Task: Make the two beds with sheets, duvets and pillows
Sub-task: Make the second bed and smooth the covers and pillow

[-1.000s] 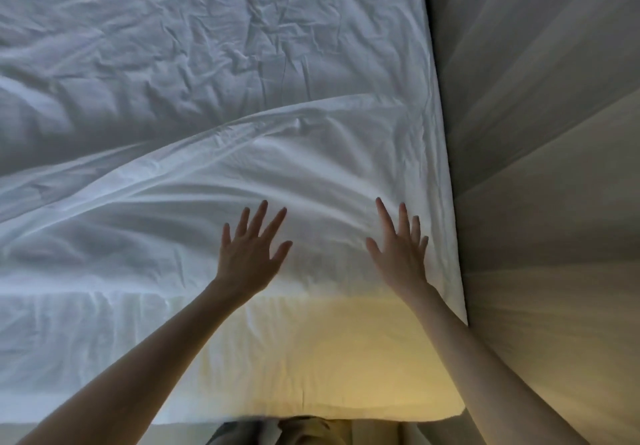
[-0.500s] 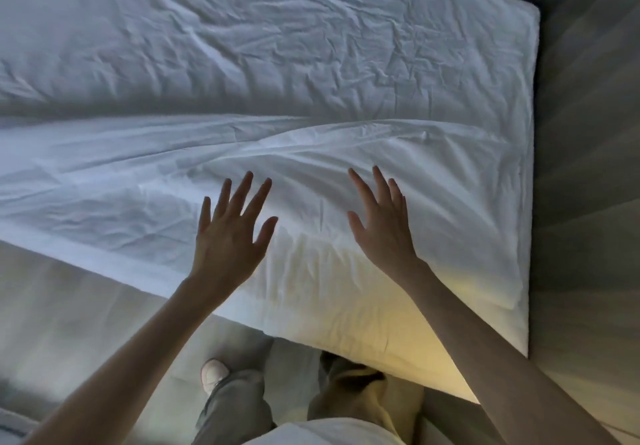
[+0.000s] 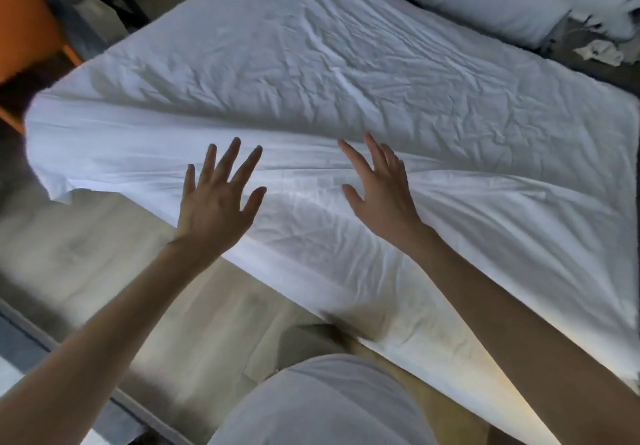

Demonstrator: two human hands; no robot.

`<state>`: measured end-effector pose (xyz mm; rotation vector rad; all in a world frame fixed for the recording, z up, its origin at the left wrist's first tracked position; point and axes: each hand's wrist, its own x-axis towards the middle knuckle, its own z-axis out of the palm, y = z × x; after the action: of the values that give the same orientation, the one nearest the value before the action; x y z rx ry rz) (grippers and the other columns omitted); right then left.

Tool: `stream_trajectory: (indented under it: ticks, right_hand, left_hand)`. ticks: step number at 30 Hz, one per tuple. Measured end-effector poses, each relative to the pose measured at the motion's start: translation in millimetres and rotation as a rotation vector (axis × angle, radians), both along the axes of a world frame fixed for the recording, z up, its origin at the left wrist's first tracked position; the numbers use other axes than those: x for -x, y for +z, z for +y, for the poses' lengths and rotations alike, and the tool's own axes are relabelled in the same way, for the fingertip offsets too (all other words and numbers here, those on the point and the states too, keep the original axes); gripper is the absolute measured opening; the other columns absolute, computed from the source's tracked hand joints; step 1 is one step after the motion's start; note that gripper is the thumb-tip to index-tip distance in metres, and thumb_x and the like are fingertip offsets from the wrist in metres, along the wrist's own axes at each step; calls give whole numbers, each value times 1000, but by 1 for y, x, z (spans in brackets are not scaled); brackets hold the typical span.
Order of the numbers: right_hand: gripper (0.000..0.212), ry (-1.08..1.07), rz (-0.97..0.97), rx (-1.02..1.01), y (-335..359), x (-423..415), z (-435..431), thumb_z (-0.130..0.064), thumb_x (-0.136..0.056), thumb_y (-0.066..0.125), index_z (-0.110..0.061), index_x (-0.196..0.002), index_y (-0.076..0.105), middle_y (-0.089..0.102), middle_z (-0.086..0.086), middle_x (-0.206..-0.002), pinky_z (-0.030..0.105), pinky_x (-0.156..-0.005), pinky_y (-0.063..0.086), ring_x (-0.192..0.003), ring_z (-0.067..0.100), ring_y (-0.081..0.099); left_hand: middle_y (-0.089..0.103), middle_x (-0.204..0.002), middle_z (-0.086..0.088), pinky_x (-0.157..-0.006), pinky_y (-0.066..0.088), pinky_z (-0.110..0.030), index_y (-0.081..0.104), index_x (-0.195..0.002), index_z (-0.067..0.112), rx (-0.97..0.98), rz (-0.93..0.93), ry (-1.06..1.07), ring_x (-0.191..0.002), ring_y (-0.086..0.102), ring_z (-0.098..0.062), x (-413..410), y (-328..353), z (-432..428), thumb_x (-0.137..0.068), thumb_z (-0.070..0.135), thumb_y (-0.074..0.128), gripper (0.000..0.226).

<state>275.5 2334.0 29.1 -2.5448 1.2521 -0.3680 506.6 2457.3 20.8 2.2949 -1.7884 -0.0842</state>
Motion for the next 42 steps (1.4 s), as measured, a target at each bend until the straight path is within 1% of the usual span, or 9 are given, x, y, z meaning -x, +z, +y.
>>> stream_trajectory:
  ticks: [6,11,15,19,24,29,35,39,42]
  right_hand:
    - [64,137,19,126,33,-122,-19,-29,-97,55,-31,-153,25,14,8,-162,59,-113,23,-145,38,19]
    - [57,210,65,133,28,-238,-48,-31,-98,51,-30,-151,31,19,7,-161,51,-110,31,-141,36,27]
    - [54,190,16,106,31,-333,-71,-31,-97,54,-29,-148,37,25,6,-159,49,-109,34,-139,34,32]
    - [50,144,-62,59,48,-421,-83,-33,-100,50,-30,-148,37,27,0,-158,35,-108,31,-141,22,29]
    - [51,117,-11,83,54,-508,-98,-34,-99,49,-29,-149,35,27,2,-159,38,-108,33,-142,23,28]
    - [53,28,32,88,35,-584,-98,-32,-98,51,-28,-149,36,26,4,-159,43,-106,36,-140,28,31]
    - [54,-174,24,36,9,-692,-83,-36,-99,49,-31,-150,31,23,2,-160,44,-110,33,-143,28,28]
    - [56,-297,6,6,9,-761,-68,-35,-97,54,-29,-149,35,28,7,-158,47,-106,40,-139,32,34]
    - [57,-392,4,-19,11,-793,-65,-34,-96,56,-28,-149,35,28,8,-157,45,-105,37,-139,32,33]
  left_hand:
    - [15,-162,-2,-116,17,-57,16,-155,34,112,-43,51,-149,12,-31,-114,25,-5,-99,46,38,61]
    - [11,-163,-2,-118,15,-53,10,-155,37,115,-107,16,-149,10,-30,-220,35,-35,-100,46,38,62]
    - [7,-163,-2,-119,10,-52,8,-155,37,87,-160,-14,-150,6,-30,-311,56,-64,-99,48,35,63]
    - [9,-163,-3,-119,11,-53,9,-155,35,94,-168,9,-150,6,-30,-398,75,-80,-98,49,33,63]
    - [8,-163,-3,-119,12,-53,8,-155,35,59,-112,2,-150,6,-30,-488,66,-99,-98,49,34,64]
    - [8,-163,-3,-120,13,-52,8,-155,35,50,-64,-66,-150,6,-29,-576,47,-120,-99,49,33,63]
    - [3,-164,0,-121,11,-50,3,-155,35,15,-100,-222,-150,2,-28,-697,32,-140,-99,50,30,64]
    - [15,-162,-6,-114,26,-56,8,-155,31,2,-169,-324,-146,17,-37,-776,32,-150,-99,47,34,64]
    - [21,-159,-11,-104,36,-57,10,-155,28,-26,-249,-422,-140,27,-43,-817,30,-169,-101,46,28,59]
